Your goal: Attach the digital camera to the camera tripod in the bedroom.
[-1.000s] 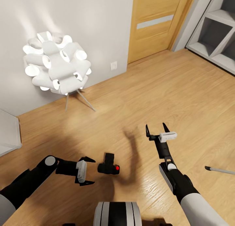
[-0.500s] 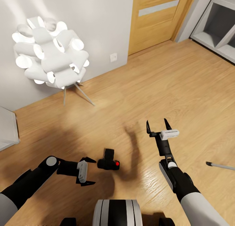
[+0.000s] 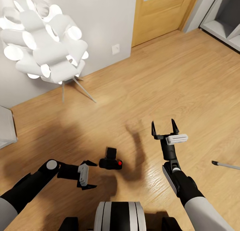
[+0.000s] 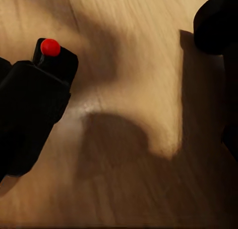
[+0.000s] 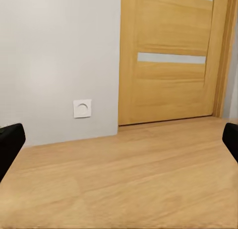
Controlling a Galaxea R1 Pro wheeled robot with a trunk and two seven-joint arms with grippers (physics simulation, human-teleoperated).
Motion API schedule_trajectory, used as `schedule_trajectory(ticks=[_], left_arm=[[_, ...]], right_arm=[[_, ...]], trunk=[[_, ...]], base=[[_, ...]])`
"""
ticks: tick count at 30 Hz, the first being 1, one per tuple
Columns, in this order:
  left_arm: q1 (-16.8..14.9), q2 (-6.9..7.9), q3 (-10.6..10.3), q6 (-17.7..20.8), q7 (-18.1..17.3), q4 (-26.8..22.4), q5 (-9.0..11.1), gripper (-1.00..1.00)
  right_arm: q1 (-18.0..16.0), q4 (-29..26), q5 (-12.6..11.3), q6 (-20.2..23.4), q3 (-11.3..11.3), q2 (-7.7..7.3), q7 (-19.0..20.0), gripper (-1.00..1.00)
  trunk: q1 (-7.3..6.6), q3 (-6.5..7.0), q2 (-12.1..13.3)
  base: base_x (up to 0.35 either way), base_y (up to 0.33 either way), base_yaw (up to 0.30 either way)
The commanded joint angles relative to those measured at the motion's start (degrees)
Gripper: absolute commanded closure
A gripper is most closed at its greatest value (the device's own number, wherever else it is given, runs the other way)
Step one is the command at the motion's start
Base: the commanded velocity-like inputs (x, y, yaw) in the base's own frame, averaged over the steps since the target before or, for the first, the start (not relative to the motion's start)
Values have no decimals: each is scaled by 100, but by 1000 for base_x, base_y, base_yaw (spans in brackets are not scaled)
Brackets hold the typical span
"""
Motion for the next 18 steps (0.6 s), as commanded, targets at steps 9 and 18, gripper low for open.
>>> schedule_trajectory(ticks=[9,18], left_arm=[[-7,16,516,8,-42,120,7,-100],[-4,8,1020,11,-77,121,9,-100]], right_arm=[[-3,19,-10,-13,8,-6,-40,-100],[-3,96,-19,-13,2,-6,-57,-100]], trunk=[[22,-203,-14],[45,-402,-26]], base=[[0,0,0],[0,0,0]])
